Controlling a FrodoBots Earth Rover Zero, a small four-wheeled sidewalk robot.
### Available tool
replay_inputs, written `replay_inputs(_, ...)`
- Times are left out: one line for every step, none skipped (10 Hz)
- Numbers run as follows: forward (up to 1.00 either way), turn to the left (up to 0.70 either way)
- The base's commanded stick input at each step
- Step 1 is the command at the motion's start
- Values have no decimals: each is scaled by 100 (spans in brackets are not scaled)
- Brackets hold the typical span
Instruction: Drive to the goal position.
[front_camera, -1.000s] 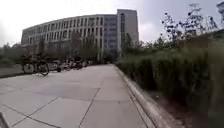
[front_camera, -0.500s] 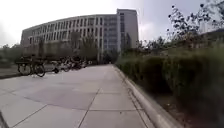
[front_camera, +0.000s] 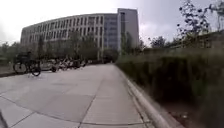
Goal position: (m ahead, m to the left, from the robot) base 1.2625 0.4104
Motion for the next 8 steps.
replay_inputs(60,2)
replay_inputs(60,2)
replay_inputs(60,2)
replay_inputs(60,2)
replay_inputs(60,2)
replay_inputs(60,2)
replay_inputs(60,2)
replay_inputs(60,2)
